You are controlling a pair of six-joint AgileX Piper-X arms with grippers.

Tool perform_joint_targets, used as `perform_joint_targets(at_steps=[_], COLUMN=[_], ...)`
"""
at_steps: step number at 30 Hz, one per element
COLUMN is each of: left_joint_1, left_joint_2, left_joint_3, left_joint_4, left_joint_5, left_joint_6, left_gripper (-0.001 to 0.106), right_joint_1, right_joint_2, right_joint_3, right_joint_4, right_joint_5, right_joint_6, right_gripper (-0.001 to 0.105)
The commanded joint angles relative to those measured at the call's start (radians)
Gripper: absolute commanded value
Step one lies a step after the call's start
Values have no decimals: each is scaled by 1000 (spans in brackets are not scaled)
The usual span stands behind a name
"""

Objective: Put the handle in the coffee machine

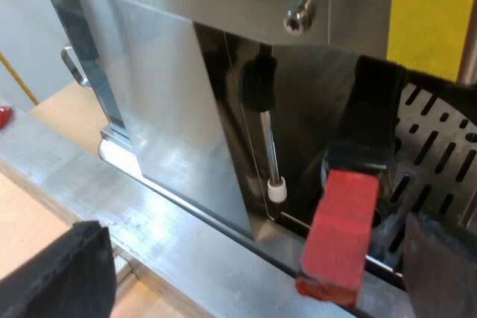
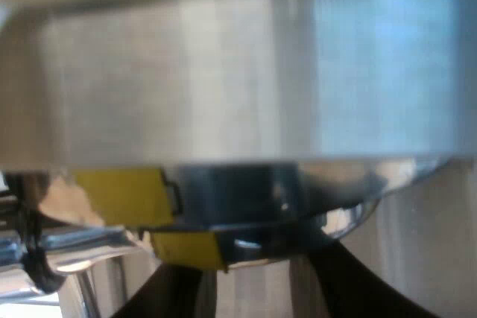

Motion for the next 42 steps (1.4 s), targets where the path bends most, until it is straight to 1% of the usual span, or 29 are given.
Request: perform_joint_targets(at_steps=[1, 4, 6, 9, 11, 13, 14, 15, 16, 17, 18, 23, 25, 27, 28, 30, 32, 35, 38, 39, 40, 42], left_joint_1=[-1, -1, -1, -1, -1, -1, -1, -1, -1, -1, -1, -1, -1, -1, -8, -24, -45, -80, -125, -136, -148, -157], left_joint_2=[-8, -8, -8, -8, -8, -8, -8, -8, -8, -8, -8, -1, 18, 35, 47, 62, 79, 93, 97, 96, 96, 96], left_joint_3=[-48, -91, -105, -114, -113, -113, -113, -113, -113, -113, -113, -113, -113, -113, -113, -113, -113, -113, -113, -113, -118, -130], left_joint_4=[-2, -4, -6, -20, -34, -53, -58, -79, -94, -99, -114, -144, -149, -149, -149, -149, -145, -131, -128, -122, -109, -76], left_joint_5=[10, 0, -2, -23, -46, -68, -72, -88, -91, -91, -91, -91, -91, -98, -114, -188, -232, -241, -310, -326, -339, -344], left_joint_6=[-27, -32, -32, -32, -43, -59, -61, -61, -61, -61, -61, -93, -121, -131, -131, -131, -131, -128, -126, -112, -105, -104], left_gripper=[80, 80, 80, 79, 75, 63, 58, 36, 19, 13, 0, 1, 1, 1, 1, 1, 1, 1, 1, 1, 1, 1], right_joint_1=[-6, -6, -6, -6, -6, -6, -6, -6, -6, -6, -6, -6, -6, -6, -6, -6, -6, -6, -6, -6, -6, -6], right_joint_2=[-37, -37, -37, -37, -37, -37, -37, -37, -37, -37, -37, -37, -37, -37, -37, -37, -37, -37, -37, -37, -37, -37], right_joint_3=[-19, -19, -19, -19, -19, -19, -19, -19, -19, -19, -19, -19, -19, -19, -19, -19, -19, -19, -19, -19, -19, -19], right_joint_4=[-125, -125, -129, -133, -138, -140, -140, -140, -140, -140, -140, -140, -140, -140, -140, -140, -140, -140, -140, -140, -140, -140], right_joint_5=[6, 6, 6, 6, 6, 6, 6, 6, 6, 6, 6, 6, 6, 6, 6, 6, 6, 6, 6, 6, 6, 6], right_joint_6=[-5, -5, -5, -5, -5, -5, -5, -5, -5, -5, -5, -5, -5, -5, -5, -5, -5, -5, -5, -5, -5, -5], right_gripper=[27, 27, 27, 27, 27, 27, 27, 27, 27, 27, 27, 27, 27, 27, 27, 27, 27, 27, 27, 27, 27, 27])
